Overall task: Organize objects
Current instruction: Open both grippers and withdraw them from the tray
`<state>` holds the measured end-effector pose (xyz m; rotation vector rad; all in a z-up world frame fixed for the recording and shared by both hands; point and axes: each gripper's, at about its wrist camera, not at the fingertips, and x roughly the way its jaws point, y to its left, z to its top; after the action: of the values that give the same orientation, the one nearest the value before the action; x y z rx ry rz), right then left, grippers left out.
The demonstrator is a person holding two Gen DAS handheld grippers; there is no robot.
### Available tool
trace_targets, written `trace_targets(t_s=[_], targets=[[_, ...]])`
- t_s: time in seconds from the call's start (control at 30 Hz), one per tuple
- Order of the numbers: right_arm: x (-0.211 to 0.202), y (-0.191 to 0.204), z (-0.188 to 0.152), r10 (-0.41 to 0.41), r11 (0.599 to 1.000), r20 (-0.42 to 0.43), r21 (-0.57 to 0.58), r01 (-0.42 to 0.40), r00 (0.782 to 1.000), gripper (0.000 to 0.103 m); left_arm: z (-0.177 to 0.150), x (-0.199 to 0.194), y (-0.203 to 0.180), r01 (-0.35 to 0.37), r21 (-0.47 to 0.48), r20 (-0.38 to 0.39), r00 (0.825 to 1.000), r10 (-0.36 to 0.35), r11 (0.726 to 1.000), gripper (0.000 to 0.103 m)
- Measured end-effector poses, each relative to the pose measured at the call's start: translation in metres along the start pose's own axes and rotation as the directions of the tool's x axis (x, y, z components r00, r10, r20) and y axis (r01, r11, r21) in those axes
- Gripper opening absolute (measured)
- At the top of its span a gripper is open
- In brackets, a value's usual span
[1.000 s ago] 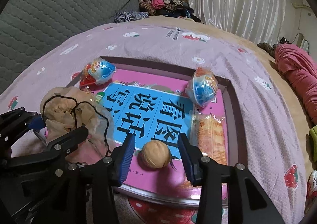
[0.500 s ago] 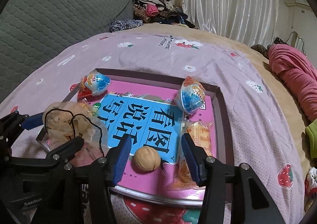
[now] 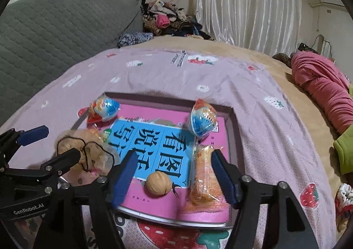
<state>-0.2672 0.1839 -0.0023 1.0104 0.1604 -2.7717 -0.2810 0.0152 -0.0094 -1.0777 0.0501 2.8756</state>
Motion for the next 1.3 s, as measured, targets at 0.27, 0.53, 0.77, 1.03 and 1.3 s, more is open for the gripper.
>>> trace_targets(t_s=[0.27, 0.53, 0.77, 1.03, 1.3], targets=[[-0.029, 0.002, 0.007, 0.003, 0.999, 0.043, 0.033, -0.005, 0.999, 0.074, 0.009, -0.029, 0.014, 0.007, -0.033, 0.047, 0.999, -0.005, 0.999, 0.086], [-0.068, 0.007, 0.003, -0.014, 0.999, 0.060, 0.045, 0.011, 0.998, 0.083, 0.007, -0.074, 0.026, -0.003, -0.084, 0.076, 0.997, 0.010, 0.996, 0.086], [-0.096, 0.016, -0.001, -0.012, 1.000, 0.034, 0.017, 0.012, 0.999, 0.085, -0.005, -0.107, 0.024, -0.050, -0.090, 0.073, 0.996, 0.056, 0.995, 0.086], [-0.142, 0.029, 0.004, -0.037, 0.999, 0.059, -0.007, 0.037, 0.998, 0.097, -0.006, -0.149, 0.027, -0.055, -0.106, 0.078, 0.995, 0.063, 0.993, 0.087], [-0.191, 0.035, 0.011, -0.041, 0.999, 0.089, -0.012, 0.042, 0.995, 0.102, -0.015, -0.199, 0.028, -0.080, -0.102, 0.091, 0.992, 0.089, 0.992, 0.103]])
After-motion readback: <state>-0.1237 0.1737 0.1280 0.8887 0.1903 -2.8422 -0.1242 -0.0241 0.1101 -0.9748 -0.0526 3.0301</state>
